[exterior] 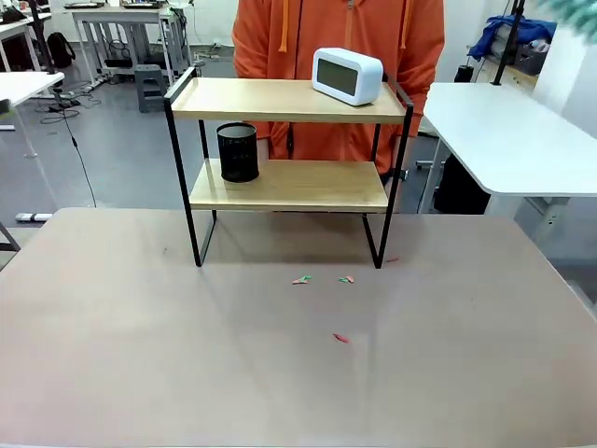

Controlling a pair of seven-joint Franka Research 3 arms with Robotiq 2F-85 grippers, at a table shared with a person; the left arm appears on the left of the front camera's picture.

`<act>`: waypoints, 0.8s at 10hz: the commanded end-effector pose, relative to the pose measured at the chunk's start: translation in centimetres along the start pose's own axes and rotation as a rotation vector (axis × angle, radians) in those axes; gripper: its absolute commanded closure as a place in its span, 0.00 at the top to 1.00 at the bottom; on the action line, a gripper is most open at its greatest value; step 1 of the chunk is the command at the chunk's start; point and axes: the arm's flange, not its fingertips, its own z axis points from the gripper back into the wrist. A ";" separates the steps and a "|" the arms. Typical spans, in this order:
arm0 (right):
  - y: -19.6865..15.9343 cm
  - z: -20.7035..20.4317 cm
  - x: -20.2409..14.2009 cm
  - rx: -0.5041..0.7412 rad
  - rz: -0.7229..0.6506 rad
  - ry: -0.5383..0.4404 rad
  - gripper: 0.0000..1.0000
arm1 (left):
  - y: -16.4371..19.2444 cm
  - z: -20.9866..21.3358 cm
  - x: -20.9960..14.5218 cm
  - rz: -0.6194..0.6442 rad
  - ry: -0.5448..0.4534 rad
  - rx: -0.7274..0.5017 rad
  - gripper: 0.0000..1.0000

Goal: Clean the shelf.
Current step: Hand the Duster back to the human.

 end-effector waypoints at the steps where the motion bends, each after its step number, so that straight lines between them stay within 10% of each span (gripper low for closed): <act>1: -4.4 1.3 -1.1 -0.023 -0.143 -0.283 0.00 | 0.4 -4.9 -0.5 -0.070 -0.035 -0.019 1.00; 8: -20.4 3.7 -5.6 -0.210 -0.822 -0.347 0.00 | 0.0 0.0 0.0 0.000 0.000 0.000 1.00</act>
